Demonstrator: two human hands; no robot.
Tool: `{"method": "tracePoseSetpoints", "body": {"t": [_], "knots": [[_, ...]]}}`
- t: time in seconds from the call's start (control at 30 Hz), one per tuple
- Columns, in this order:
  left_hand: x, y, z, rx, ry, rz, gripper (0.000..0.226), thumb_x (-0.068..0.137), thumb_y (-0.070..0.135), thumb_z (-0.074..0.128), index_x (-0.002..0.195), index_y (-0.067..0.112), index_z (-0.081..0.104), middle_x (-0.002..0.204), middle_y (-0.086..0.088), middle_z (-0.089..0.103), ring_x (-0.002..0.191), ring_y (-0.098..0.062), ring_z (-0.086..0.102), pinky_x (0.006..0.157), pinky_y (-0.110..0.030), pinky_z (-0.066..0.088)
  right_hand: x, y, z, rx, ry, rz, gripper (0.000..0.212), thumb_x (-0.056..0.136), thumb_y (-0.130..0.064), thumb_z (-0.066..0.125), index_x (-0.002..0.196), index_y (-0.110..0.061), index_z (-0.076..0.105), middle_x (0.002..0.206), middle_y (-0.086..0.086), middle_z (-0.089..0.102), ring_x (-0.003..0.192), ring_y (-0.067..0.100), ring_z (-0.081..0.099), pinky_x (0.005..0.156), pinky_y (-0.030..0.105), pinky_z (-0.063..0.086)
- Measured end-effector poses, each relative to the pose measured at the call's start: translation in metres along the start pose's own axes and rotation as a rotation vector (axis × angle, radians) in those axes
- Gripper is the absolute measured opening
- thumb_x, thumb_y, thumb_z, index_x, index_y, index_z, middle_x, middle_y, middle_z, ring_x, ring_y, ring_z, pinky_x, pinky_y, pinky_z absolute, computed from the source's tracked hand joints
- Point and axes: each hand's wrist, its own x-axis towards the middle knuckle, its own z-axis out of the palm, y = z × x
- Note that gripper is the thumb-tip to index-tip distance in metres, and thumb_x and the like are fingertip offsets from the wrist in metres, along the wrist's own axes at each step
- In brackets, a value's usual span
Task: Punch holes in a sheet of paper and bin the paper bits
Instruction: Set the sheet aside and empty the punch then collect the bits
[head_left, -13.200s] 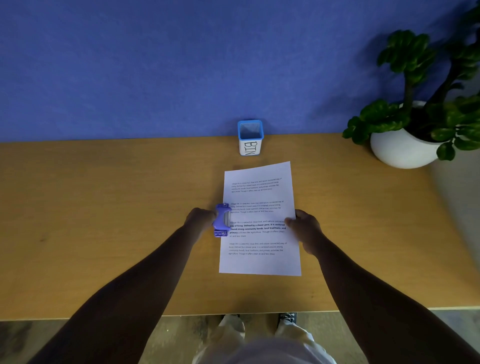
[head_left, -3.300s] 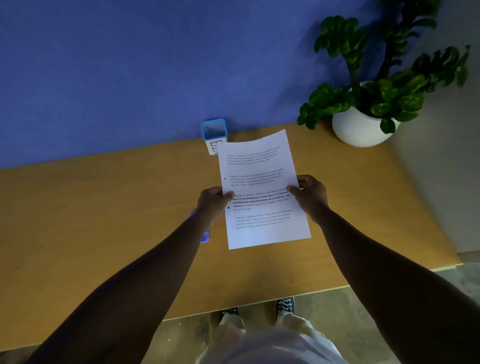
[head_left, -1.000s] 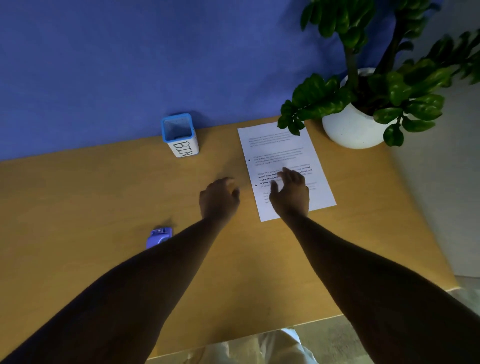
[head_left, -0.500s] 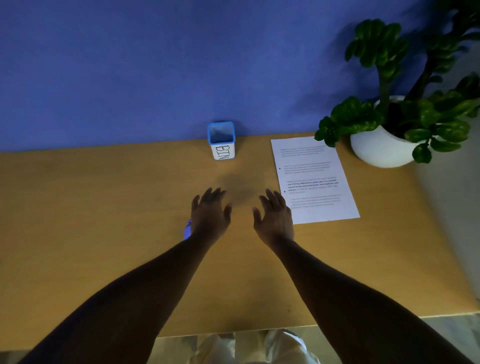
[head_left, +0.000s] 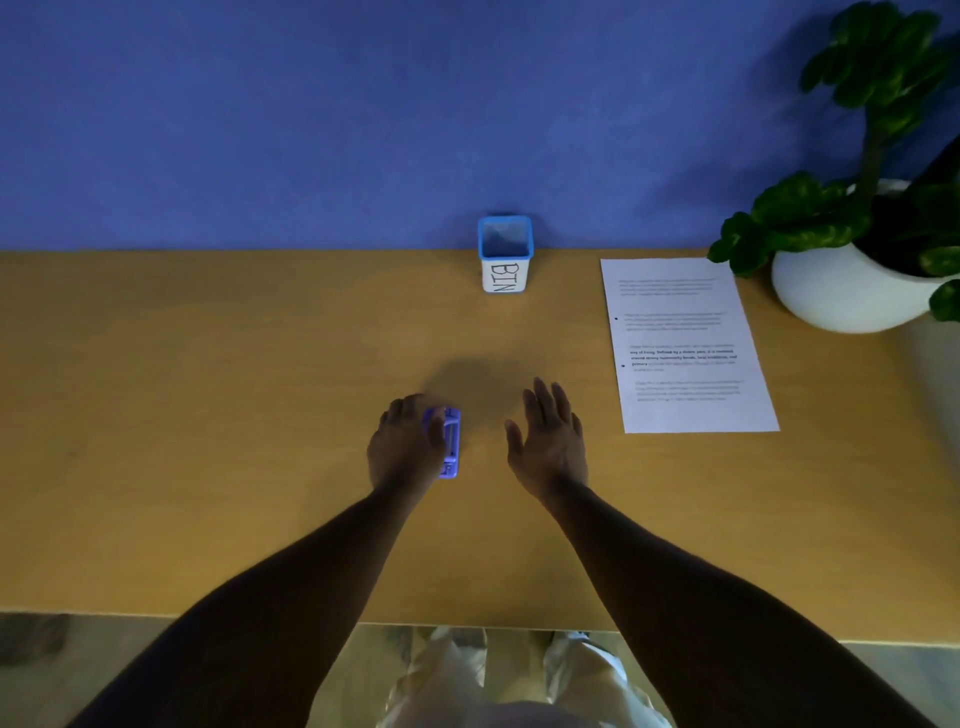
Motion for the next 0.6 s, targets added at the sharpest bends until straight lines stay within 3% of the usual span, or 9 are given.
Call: {"method": "tracePoseSetpoints", "body": {"t": [0.2, 0.33, 0.47, 0.6], "knots": [[-0.009, -0.012, 0.01, -0.033, -0.018, -0.087, 0.036, 0.1, 0.044, 0.042, 0.121, 0.021, 0.058, 0.118, -0.003, 0.061, 0.098, -0.03, 0.065, 0.072, -0.032, 0.041, -0.016, -0.005, 0.022, -0.038, -0.112, -0.045, 0.053, 0.101, -0.037, 0.039, 0.147, -0.011, 0.034, 0.163, 0.009, 0.017, 0.151, 0.029, 0.005, 0.121, 0.044, 0.018], [-0.012, -0.017, 0.017, -0.066, 0.009, -0.102, 0.039, 0.1, 0.047, 0.043, 0.112, 0.016, 0.063, 0.113, -0.005, 0.061, 0.093, -0.03, 0.065, 0.068, -0.032, 0.042, -0.021, -0.009, 0.033, -0.047, -0.089, -0.055, 0.055, 0.1, -0.033, 0.04, 0.149, -0.01, 0.032, 0.163, 0.009, 0.014, 0.151, 0.031, 0.003, 0.122, 0.048, 0.012], [-0.015, -0.02, 0.024, -0.124, 0.042, -0.157, 0.038, 0.1, 0.045, 0.043, 0.101, 0.013, 0.064, 0.108, -0.004, 0.061, 0.087, -0.029, 0.064, 0.066, -0.031, 0.041, -0.024, -0.011, 0.048, -0.081, -0.101, -0.017, 0.062, 0.102, -0.041, 0.028, 0.155, -0.011, 0.013, 0.164, 0.007, -0.002, 0.15, 0.028, -0.01, 0.122, 0.049, 0.003], [-0.017, -0.019, 0.027, -0.172, 0.083, -0.19, 0.036, 0.101, 0.042, 0.044, 0.099, 0.012, 0.065, 0.108, -0.003, 0.062, 0.087, -0.026, 0.063, 0.066, -0.03, 0.038, -0.026, -0.009, 0.058, -0.108, -0.059, -0.02, 0.063, 0.101, -0.044, 0.026, 0.154, -0.01, 0.015, 0.164, 0.009, -0.001, 0.151, 0.029, -0.009, 0.122, 0.05, 0.003]]}}
